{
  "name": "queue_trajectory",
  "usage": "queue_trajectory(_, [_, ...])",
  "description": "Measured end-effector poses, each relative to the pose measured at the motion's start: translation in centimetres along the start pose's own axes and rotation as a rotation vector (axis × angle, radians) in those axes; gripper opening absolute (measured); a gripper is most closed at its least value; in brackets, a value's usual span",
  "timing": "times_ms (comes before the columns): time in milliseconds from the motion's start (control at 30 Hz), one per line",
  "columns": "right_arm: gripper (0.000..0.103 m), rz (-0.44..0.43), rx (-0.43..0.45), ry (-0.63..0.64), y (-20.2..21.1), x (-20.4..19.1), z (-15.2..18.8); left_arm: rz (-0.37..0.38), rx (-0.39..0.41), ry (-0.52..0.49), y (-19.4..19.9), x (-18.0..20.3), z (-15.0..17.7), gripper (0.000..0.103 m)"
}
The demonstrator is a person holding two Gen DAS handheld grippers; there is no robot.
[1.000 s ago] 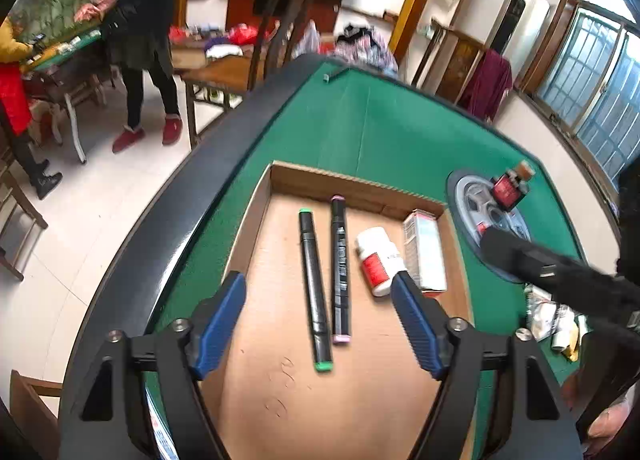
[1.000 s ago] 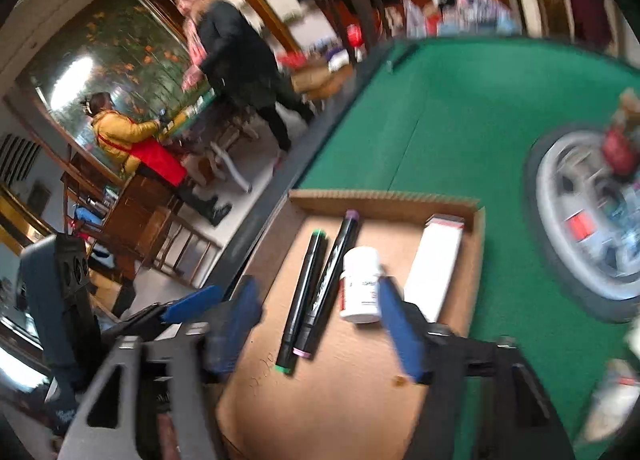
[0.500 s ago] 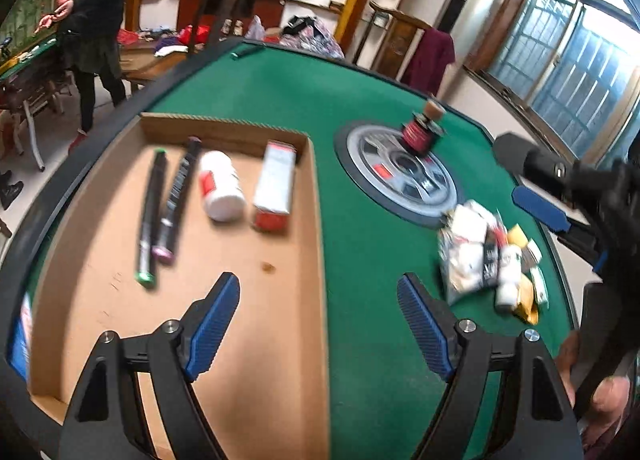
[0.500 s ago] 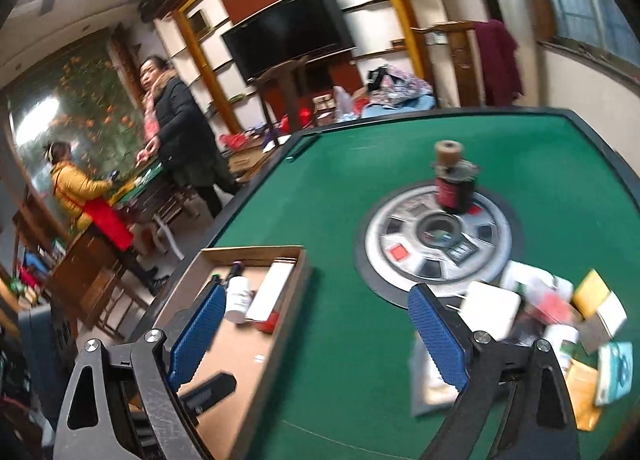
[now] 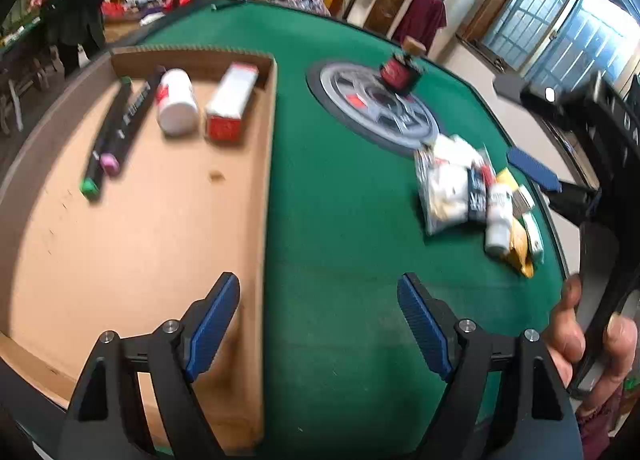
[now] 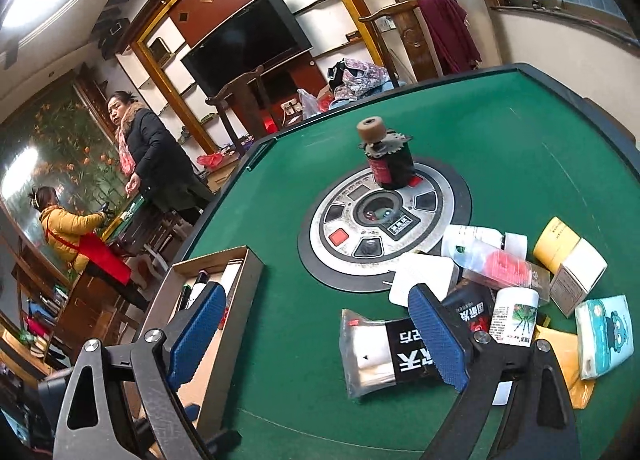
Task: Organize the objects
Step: 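Move the left gripper back toward the remaining pile of items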
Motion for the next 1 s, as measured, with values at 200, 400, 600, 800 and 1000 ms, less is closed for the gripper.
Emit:
queue_trajectory(200, [0.096, 0.000, -0.006, -0.038, 0.1, 1.0, 0.0, -0.023, -0.016, -0.033, 0.1, 0.7, 1.6, 0.083])
queue_trajectory(400, [0.096, 0.007, -0.017, -0.063, -0.1, 1.7, 0.3, -0.024, -0.015, -0.079, 0.5, 1.8, 2.5, 0.083])
queue_trajectory(600, [0.096, 0.006, -0.009, -0.048, 0.2, 1.6, 0.2, -0.008, -0.019, -0.064, 0.7, 1.7, 2.6, 0.083])
queue_trajectory(800, [0.096, 0.028, 0.012, -0.034, 1.0, 2.4, -0.7, 0.026, 0.011, -0.031, 1.9, 1.7, 1.7, 0.083])
queue_trajectory(1000, [0.095, 0.122, 0.034, 0.074, 2.1, 3.8, -1.9, 0.039, 0.080, -0.078, 3.7, 2.6, -0.1, 0.084])
Point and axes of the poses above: each gripper's, at about its wrist camera, not at the fingertips, and y roughly against the way its jaws point, x to its right, z to its underside, the point moved 6 cm from there along -y, roughly the way its jaws point, and after that the axes turned 15 degrees about x, right-handed, at the moved point
